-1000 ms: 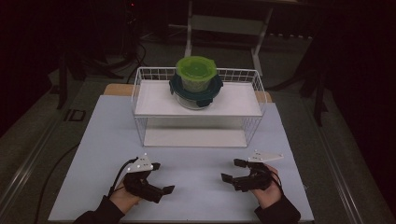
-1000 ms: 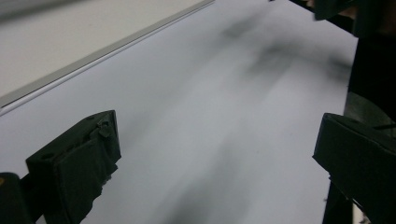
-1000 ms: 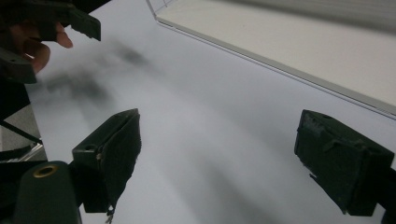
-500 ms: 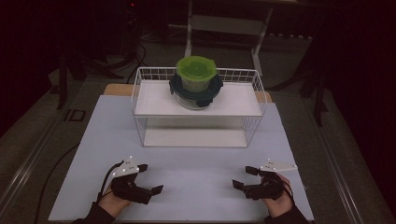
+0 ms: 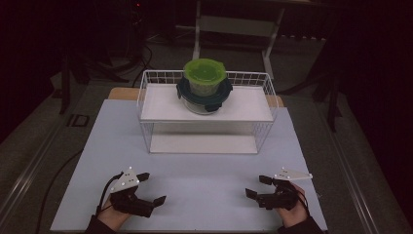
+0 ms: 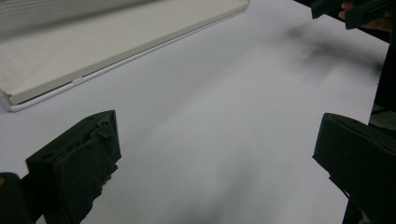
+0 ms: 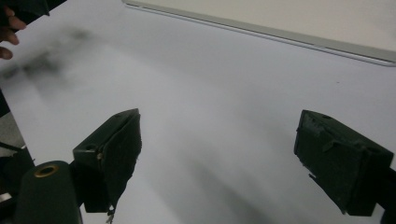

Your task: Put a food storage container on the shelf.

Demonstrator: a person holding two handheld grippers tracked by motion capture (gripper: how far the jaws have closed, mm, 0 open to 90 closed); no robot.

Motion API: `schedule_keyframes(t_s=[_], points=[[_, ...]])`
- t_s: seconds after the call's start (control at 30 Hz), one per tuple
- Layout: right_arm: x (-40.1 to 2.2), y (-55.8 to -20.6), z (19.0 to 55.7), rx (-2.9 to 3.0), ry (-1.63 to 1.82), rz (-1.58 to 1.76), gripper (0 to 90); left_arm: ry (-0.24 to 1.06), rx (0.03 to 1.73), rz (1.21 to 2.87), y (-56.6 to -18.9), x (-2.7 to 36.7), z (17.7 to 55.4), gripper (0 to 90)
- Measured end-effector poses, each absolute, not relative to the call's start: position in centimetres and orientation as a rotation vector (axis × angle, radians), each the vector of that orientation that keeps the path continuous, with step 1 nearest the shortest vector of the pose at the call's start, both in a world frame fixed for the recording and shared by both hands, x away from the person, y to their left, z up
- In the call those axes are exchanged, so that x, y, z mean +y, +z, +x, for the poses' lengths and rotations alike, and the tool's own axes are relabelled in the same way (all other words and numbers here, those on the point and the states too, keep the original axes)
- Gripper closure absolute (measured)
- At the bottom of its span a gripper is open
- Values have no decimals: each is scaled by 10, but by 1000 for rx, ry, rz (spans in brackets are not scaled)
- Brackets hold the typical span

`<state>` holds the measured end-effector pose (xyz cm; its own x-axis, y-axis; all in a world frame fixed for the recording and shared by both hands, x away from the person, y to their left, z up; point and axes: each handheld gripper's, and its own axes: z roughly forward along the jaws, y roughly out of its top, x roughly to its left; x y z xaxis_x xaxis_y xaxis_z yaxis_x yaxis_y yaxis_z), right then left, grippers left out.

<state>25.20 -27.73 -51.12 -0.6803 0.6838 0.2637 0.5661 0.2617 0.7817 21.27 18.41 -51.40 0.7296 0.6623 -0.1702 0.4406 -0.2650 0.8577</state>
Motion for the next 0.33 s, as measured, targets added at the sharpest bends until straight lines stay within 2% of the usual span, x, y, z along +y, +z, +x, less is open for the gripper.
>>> schedule_keyframes(t_s=[0.33], points=[[-277,-512,252,2390,1402,1187,147,270,840,1890,-513,182,215,1]])
